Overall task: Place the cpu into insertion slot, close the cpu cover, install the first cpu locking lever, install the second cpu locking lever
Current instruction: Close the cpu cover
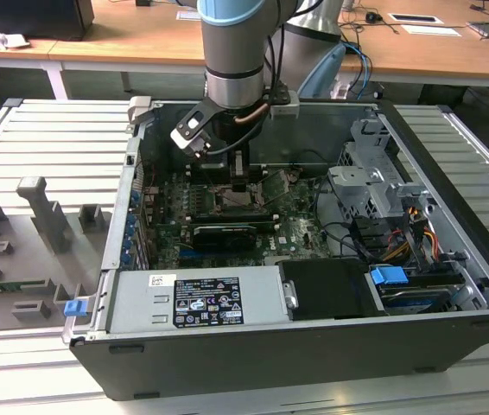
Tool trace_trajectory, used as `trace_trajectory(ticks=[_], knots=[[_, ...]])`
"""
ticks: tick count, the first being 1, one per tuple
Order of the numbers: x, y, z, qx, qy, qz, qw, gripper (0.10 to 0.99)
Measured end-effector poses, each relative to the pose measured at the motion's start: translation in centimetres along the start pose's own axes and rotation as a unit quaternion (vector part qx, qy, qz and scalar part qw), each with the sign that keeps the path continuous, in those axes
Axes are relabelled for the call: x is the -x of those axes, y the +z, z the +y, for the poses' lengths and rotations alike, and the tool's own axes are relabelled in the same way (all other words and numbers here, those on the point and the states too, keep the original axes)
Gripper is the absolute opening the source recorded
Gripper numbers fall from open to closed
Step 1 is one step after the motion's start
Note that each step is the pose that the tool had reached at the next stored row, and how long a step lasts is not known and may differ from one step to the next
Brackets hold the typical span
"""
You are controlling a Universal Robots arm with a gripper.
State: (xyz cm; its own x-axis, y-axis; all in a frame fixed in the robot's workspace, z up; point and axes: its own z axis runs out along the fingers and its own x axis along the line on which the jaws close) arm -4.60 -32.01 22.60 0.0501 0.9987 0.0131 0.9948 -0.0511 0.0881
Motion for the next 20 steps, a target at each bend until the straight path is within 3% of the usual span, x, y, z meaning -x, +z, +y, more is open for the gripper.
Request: trace_trajectory(ticks=[5,20], knots=[[0.00,-0.02,0.06,-0.0049,0.000,0.0021,1.0000,0.106],[-0.03,-1.26,0.17,-0.0052,0.000,0.0035,1.0000,0.106]])
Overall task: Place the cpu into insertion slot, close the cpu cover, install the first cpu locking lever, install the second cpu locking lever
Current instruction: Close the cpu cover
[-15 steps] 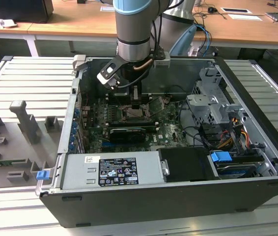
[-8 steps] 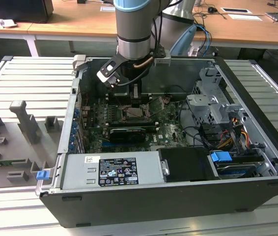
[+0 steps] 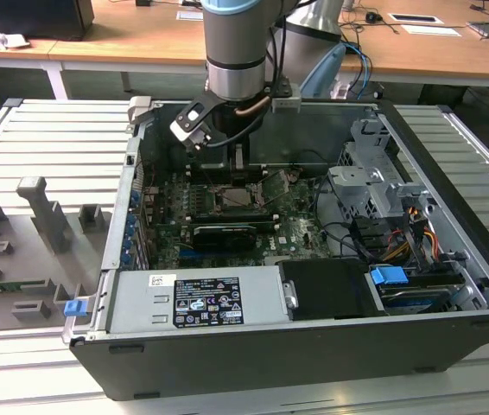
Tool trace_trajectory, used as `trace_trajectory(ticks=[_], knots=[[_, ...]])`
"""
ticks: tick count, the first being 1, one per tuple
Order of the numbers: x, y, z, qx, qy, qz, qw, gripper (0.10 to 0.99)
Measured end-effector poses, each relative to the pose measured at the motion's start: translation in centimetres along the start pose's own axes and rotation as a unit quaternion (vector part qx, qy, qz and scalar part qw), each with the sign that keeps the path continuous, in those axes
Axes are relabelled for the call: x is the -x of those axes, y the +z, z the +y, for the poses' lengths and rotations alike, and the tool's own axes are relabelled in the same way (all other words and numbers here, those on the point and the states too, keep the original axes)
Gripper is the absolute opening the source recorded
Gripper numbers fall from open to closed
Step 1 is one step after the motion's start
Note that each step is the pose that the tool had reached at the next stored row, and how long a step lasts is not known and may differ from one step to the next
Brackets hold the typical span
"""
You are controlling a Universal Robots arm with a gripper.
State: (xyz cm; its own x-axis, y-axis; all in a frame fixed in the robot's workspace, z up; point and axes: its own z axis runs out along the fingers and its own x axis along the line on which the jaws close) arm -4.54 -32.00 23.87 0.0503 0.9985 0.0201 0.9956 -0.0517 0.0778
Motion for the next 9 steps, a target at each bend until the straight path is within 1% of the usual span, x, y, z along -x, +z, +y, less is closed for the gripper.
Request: trace_trajectory(ticks=[5,9], knots=[[-0.03,-0.23,0.02,0.0000,0.000,0.0001,1.0000,0.106],[-0.08,-0.37,0.03,0.0000,0.000,-0.0006,1.0000,0.106]])
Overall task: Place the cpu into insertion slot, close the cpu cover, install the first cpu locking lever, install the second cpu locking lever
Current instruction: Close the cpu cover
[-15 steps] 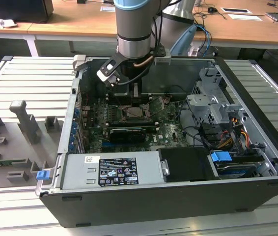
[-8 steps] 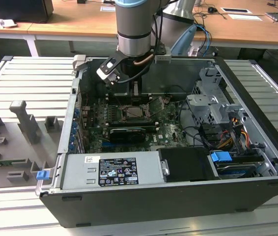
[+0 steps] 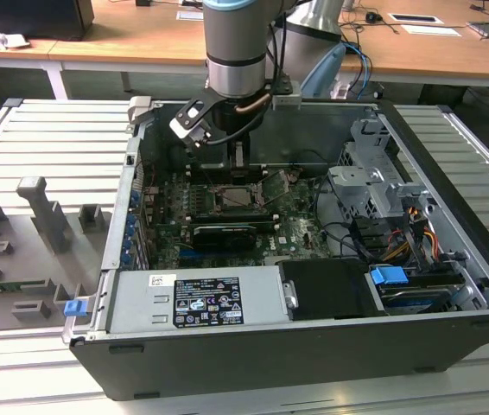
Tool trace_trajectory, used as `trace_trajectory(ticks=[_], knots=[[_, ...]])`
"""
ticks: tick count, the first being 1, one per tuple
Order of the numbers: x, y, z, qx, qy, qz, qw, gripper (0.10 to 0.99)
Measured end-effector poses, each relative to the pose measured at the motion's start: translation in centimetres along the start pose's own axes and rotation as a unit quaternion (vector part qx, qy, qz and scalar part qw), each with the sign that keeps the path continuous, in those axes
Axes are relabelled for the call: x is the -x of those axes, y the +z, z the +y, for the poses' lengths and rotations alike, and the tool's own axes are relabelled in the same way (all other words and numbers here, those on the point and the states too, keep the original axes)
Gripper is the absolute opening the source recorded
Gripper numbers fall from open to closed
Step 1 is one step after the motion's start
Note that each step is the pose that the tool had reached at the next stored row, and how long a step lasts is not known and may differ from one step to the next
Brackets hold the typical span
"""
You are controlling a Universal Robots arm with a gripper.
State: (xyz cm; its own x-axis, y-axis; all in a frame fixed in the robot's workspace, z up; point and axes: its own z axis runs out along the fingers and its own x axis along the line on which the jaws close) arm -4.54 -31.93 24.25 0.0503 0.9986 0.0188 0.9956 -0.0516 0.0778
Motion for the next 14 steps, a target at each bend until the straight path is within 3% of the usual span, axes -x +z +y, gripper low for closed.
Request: trace_trajectory(ticks=[8,14], knots=[[-0.06,-0.88,0.06,0.0000,0.000,-0.0006,1.0000,0.106],[-0.10,-1.09,0.08,0.0001,0.000,-0.0008,1.0000,0.106]])
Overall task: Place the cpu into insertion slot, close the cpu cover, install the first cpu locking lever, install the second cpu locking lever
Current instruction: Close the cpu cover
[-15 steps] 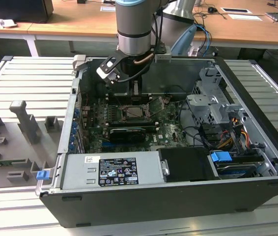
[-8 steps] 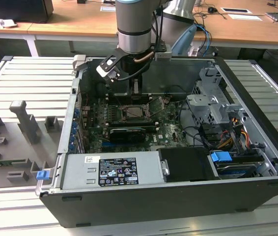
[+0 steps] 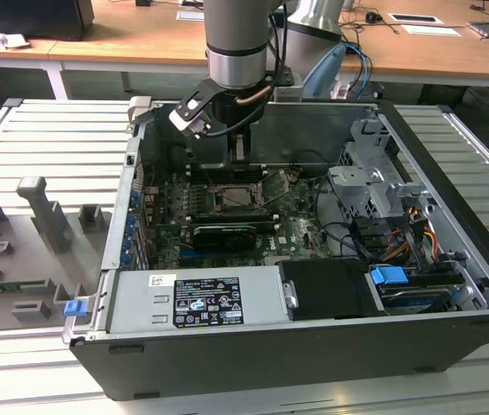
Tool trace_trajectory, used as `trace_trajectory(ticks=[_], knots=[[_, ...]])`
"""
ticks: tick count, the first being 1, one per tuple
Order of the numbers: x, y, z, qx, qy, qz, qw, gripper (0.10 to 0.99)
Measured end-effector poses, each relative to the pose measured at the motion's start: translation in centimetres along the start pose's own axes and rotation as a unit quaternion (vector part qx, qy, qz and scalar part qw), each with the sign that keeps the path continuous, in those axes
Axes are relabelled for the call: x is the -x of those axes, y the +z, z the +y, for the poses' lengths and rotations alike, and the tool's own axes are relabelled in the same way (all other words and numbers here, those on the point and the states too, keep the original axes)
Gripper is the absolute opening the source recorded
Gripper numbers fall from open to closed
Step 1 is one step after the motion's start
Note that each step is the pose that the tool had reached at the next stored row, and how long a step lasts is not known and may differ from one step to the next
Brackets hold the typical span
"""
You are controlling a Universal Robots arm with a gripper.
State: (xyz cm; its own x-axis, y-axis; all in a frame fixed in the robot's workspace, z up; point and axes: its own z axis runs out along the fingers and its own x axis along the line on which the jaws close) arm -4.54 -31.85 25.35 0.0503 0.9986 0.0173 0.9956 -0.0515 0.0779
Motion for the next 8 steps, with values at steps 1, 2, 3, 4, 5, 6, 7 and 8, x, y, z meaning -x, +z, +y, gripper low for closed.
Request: trace_trajectory(ticks=[1,2,3,4,5,6,7,8], knots=[[0.00,-0.04,0.00,-0.0001,0.000,-0.0001,1.0000,0.106],[0.00,-0.06,0.00,0.0000,0.000,0.0000,1.0000,0.106],[-0.01,-0.10,0.01,0.0000,0.000,-0.0001,1.0000,0.106],[-0.01,-0.13,0.01,0.0000,0.000,-0.0001,1.0000,0.106],[-0.01,-0.20,0.02,0.0000,0.000,-0.0002,1.0000,0.106],[-0.01,-0.31,0.02,0.0000,0.000,-0.0002,1.0000,0.106],[-0.02,-0.39,0.03,0.0000,0.000,-0.0003,1.0000,0.106],[-0.02,-0.53,0.04,0.0000,0.000,-0.0005,1.0000,0.106]])
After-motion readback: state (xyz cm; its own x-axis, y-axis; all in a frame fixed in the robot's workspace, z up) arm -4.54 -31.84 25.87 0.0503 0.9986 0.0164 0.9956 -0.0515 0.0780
